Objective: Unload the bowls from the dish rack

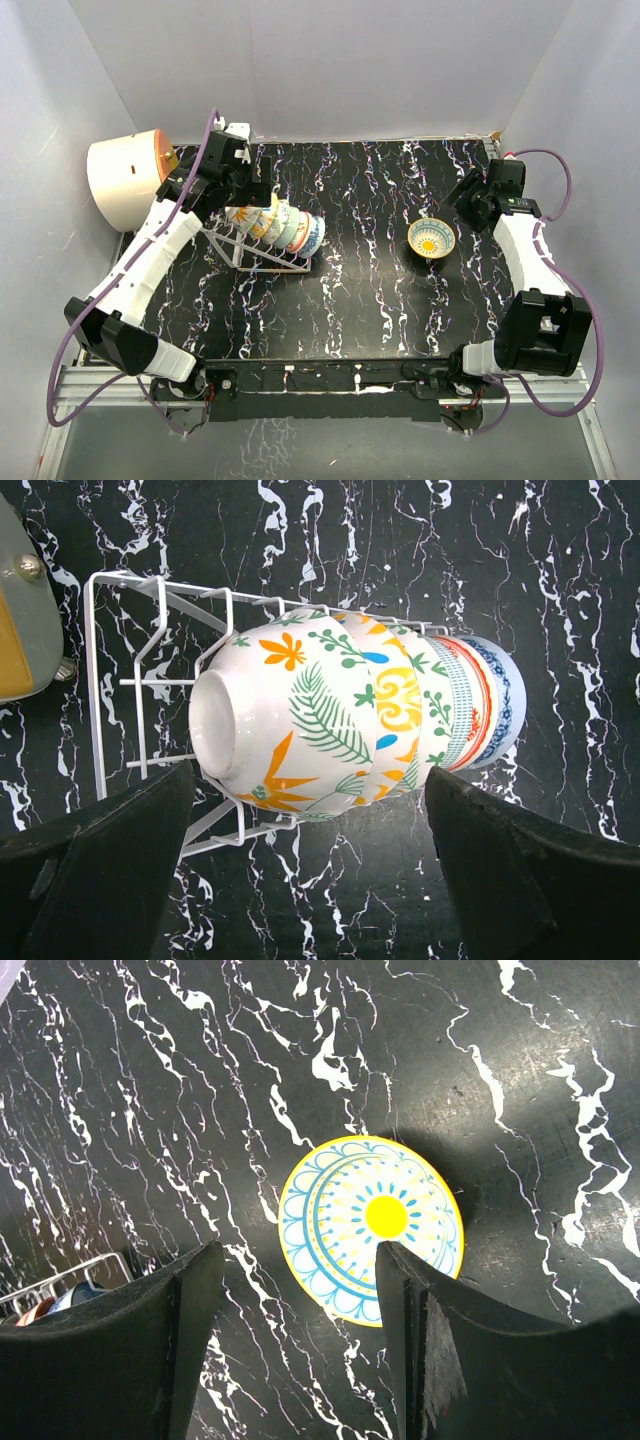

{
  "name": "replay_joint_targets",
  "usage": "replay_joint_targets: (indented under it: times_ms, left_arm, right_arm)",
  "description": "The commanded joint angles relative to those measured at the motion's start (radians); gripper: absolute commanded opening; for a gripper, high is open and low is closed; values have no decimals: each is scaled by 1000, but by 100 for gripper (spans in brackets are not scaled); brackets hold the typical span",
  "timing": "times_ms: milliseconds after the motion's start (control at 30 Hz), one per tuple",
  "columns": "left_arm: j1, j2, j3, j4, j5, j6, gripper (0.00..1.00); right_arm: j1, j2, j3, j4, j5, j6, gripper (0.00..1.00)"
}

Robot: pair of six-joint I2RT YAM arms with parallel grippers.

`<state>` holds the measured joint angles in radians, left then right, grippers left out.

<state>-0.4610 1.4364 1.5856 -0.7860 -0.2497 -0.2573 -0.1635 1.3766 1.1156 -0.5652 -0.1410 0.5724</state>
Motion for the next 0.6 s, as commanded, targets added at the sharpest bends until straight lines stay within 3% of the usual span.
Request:
replay_joint_targets:
  times_ms: [0, 567]
  left_arm:
    - [-23, 6, -2, -11, -45, 36, 97]
    - [-63, 47, -35, -29, -112, 80, 97]
  right_arm:
    - [1, -21, 7, 46, 55, -25, 65]
    - [0, -19, 0, 52, 37, -8, 65]
